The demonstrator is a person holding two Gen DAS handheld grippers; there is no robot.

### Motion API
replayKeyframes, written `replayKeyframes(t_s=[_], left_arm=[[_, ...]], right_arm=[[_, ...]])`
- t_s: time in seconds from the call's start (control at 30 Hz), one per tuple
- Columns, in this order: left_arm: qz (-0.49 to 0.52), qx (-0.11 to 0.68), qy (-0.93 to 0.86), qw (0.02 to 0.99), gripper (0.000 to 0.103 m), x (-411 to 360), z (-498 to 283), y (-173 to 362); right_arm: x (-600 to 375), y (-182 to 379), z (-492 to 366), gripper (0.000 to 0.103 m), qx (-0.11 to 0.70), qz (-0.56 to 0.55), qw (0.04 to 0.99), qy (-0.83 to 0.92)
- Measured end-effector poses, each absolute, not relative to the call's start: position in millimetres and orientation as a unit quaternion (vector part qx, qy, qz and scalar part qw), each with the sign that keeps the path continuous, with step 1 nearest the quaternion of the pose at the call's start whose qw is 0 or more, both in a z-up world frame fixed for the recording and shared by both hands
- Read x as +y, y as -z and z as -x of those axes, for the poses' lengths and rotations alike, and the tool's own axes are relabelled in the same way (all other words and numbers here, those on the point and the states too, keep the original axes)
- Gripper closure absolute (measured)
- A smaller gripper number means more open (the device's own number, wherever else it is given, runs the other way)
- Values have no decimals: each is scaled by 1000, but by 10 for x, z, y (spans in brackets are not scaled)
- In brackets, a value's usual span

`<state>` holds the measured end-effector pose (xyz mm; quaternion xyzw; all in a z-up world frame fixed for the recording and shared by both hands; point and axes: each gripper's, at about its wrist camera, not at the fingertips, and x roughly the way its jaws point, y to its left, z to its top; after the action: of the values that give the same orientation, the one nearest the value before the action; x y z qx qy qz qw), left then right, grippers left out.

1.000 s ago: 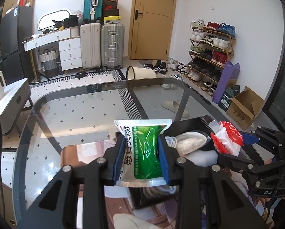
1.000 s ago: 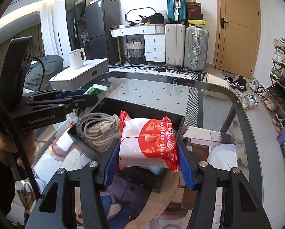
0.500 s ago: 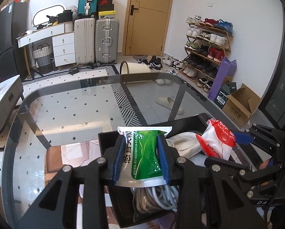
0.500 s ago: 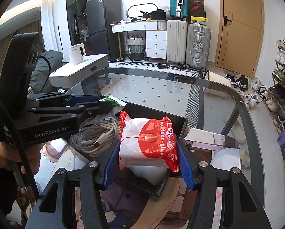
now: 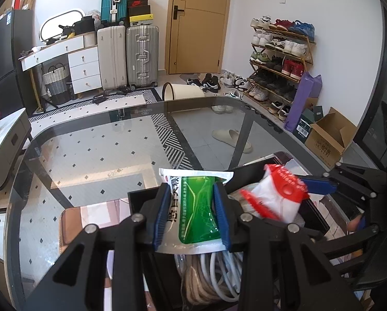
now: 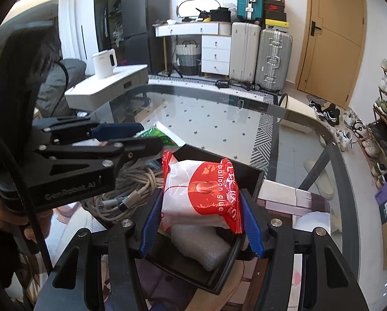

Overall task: Organize soft objects
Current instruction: 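Open both grippers to drop the red and green packets into the box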

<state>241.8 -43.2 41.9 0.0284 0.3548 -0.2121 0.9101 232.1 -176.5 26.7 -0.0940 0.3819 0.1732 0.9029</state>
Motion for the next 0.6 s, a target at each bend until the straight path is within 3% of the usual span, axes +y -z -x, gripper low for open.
replayKeyframes(t_s=[0.33, 0.47, 0.53, 0.6], left_arm=[[-56, 353, 227, 906, 70, -501, -2379, -397], [-53, 354, 223, 907, 68, -474, -2385, -392], [-51, 359, 217, 906, 63, -451, -2387, -408], [-43, 365, 221, 904, 55, -420, -2384, -435]], right_arm=[[-1691, -152, -2378, 44, 387, 120, 897, -176], [-1706, -182, -2317, 34, 380, 122, 899, -180], [-1691, -232, -2251, 23, 371, 129, 901, -182], [-1708, -278, -2196, 21, 362, 137, 905, -177]])
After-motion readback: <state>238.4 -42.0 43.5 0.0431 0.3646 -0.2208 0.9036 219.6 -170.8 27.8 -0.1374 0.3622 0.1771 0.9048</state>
